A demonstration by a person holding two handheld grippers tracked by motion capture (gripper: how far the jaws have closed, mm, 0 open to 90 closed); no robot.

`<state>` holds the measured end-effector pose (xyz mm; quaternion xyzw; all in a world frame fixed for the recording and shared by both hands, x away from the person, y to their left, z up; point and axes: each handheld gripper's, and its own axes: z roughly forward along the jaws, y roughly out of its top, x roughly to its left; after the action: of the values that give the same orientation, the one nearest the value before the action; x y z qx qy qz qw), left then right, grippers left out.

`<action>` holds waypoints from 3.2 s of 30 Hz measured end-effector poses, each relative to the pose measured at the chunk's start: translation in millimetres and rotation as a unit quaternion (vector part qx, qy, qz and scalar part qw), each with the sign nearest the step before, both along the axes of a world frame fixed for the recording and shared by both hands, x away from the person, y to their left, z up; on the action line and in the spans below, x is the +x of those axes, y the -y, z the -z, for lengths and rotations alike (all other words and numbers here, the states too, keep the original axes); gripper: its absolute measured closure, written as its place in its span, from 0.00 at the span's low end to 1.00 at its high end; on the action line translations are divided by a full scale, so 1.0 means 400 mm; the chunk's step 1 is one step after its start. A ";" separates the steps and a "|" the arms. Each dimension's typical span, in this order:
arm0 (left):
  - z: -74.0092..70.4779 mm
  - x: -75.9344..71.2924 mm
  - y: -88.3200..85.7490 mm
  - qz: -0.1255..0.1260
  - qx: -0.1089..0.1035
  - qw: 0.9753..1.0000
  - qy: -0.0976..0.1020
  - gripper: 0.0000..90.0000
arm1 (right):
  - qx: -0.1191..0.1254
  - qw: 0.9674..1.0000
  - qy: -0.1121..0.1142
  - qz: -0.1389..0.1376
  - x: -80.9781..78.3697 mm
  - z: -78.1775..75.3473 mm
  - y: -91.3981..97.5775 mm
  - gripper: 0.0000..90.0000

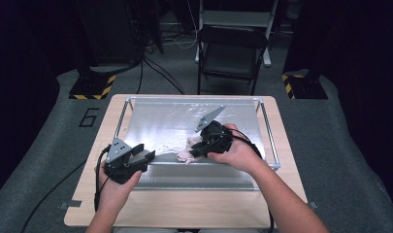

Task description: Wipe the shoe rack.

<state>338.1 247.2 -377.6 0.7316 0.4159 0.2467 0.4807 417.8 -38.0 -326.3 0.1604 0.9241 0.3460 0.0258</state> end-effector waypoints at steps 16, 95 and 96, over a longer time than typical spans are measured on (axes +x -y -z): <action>-0.003 0.003 0.009 -0.009 0.010 1.000 -0.006 0.59 | 0.014 0.999 0.023 -0.021 -0.006 0.015 -0.104 0.86; -0.004 0.003 0.003 -0.010 0.009 1.000 -0.012 0.60 | -0.041 0.990 0.063 0.123 0.047 0.006 0.163 0.91; -0.004 0.003 0.004 -0.011 0.009 1.000 -0.012 0.60 | -0.035 0.991 0.053 0.119 0.060 0.007 0.203 0.91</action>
<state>339.4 245.4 -375.8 0.7342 0.4273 0.2468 0.4663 441.8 -119.4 -328.9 0.2492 0.9074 0.3159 0.1213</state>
